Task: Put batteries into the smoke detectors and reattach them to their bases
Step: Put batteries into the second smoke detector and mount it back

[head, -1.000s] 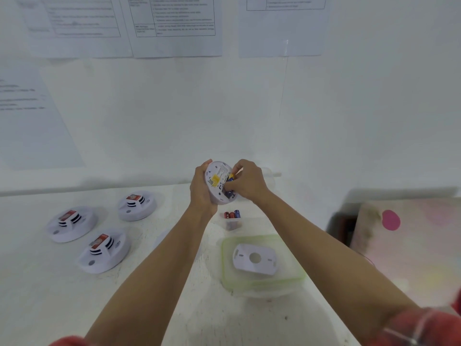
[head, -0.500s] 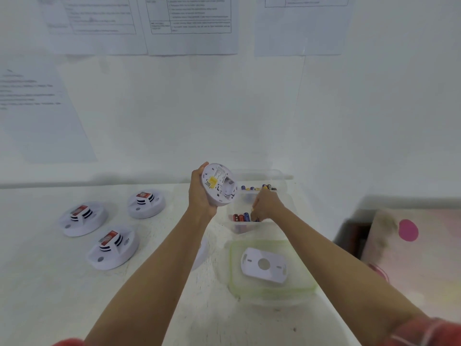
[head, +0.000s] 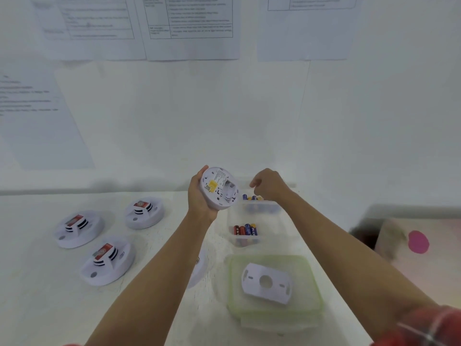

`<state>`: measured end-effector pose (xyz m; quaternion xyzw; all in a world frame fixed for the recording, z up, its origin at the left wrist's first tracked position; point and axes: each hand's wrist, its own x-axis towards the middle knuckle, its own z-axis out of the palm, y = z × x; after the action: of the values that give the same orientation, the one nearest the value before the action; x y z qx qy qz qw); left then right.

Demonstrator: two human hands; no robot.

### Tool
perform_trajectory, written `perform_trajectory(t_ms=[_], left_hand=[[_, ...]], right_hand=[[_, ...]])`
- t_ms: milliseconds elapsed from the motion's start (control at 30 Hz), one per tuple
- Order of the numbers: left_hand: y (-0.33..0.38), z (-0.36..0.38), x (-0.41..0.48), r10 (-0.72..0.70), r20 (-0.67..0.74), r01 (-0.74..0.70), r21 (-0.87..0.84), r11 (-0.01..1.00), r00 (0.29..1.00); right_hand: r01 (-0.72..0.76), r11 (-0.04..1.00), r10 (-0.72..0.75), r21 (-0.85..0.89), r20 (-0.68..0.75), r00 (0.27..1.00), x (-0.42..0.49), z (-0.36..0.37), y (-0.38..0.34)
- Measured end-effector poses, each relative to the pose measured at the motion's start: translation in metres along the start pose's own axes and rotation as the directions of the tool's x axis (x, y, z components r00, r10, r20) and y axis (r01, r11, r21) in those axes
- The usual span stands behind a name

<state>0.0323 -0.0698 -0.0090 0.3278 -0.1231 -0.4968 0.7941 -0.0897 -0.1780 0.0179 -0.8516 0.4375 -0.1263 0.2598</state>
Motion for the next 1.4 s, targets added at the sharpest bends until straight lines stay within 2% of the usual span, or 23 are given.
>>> perform_trajectory(t_ms=[267, 400, 533, 700, 833, 967, 1067, 1167, 1267, 1400], left_hand=[[0.012, 0.009, 0.034, 0.035, -0.051, -0.033, 0.028, 0.999, 0.998], [0.01, 0.009, 0.046, 0.03, -0.025, -0.029, 0.051, 0.998, 0.999], [0.006, 0.01, 0.05, 0.034, -0.047, -0.031, 0.055, 0.998, 0.998], [0.003, 0.009, 0.052, 0.043, -0.033, -0.041, 0.051, 0.998, 0.999], [0.003, 0.008, 0.051, 0.055, -0.055, -0.051, 0.072, 0.996, 0.997], [0.006, 0.005, 0.045, 0.049, -0.08, -0.043, 0.072, 0.996, 0.996], [0.005, 0.004, 0.034, 0.043, -0.095, -0.036, 0.073, 0.997, 0.995], [0.004, 0.004, 0.019, 0.029, -0.064, -0.026, 0.051, 0.998, 0.998], [0.001, 0.007, 0.001, -0.002, -0.002, 0.002, 0.051, 0.999, 1.0], [-0.004, 0.008, -0.022, -0.018, 0.026, 0.018, 0.026, 1.0, 0.999]], right_hand=[[0.081, 0.99, -0.048, -0.118, 0.261, 0.964, 0.039, 0.013, 0.007], [0.143, 0.968, -0.061, -0.207, 0.358, 0.932, 0.054, 0.017, 0.009], [0.203, 0.922, -0.057, -0.33, 0.403, 0.914, 0.062, 0.024, 0.009], [0.227, 0.914, -0.088, -0.336, 0.382, 0.92, 0.067, 0.032, 0.011], [0.201, 0.949, -0.118, -0.241, 0.321, 0.94, 0.067, 0.033, 0.013], [0.103, 0.992, -0.115, 0.076, 0.171, 0.978, 0.058, 0.014, 0.012], [0.061, 0.936, -0.095, 0.348, 0.081, 0.992, 0.043, -0.001, 0.01], [0.068, 0.862, -0.105, 0.503, 0.045, 0.994, 0.022, -0.01, 0.003], [0.11, 0.848, -0.163, 0.519, 0.058, 0.985, -0.004, -0.012, -0.007], [0.191, 0.893, -0.212, 0.406, 0.007, 0.977, -0.037, -0.003, -0.018]])
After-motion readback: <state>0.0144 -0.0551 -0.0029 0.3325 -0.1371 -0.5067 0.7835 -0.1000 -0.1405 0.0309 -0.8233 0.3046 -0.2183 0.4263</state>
